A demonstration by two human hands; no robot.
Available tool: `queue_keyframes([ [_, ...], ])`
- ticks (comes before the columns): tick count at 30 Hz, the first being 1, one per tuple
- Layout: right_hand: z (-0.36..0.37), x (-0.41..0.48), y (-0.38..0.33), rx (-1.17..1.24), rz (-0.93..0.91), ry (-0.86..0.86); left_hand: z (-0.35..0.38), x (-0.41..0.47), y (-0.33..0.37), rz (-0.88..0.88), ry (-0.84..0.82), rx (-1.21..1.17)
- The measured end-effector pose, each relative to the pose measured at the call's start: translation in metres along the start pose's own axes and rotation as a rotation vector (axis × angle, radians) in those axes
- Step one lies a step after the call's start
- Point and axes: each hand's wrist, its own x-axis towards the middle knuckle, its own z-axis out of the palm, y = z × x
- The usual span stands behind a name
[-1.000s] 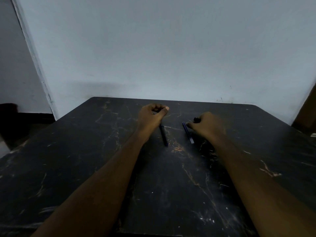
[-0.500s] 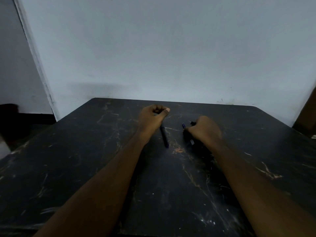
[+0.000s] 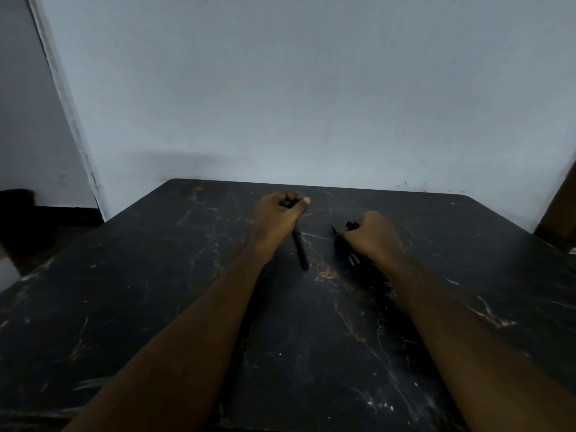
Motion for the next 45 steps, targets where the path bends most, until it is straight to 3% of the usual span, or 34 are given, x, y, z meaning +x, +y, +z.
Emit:
queue_keyframes([
  [5, -0.001, 0.003, 0.001, 0.231, -0.047, 0.043, 0.000, 0.001, 0.001, -0.011, 0.017, 0.013],
  [12, 0.000, -0.003, -0.014, 0.642, -0.352, 0.068, 0.001, 0.002, 0.001, -0.089, -0.059, -0.050],
  [16, 0.004, -0.003, -0.018, 0.712, -0.477, 0.040, 0.000, 0.002, 0.005, -0.138, -0.086, -0.179],
  [21, 0.005, -0.004, -0.020, 0.752, -0.493, 0.033, -0.001, 0.001, 0.008, -0.110, -0.075, -0.269],
  [27, 0.005, 0.001, -0.010, 0.632, -0.351, 0.110, -0.008, 0.008, 0.005, -0.157, 0.117, -0.310],
  [31, 0.005, 0.003, -0.006, 0.581, -0.205, 0.052, -0.014, 0.012, 0.004, -0.203, 0.223, -0.357],
  [34, 0.007, 0.004, -0.003, 0.518, -0.244, -0.003, -0.015, 0.014, 0.004, -0.204, 0.254, -0.396],
  [39, 0.015, 0.012, 0.000, 0.267, -0.413, 0.090, -0.014, 0.013, 0.004, -0.198, 0.307, -0.398],
  [45, 0.013, 0.008, -0.004, 0.286, -0.514, 0.134, -0.011, 0.012, 0.003, -0.153, 0.257, -0.320],
])
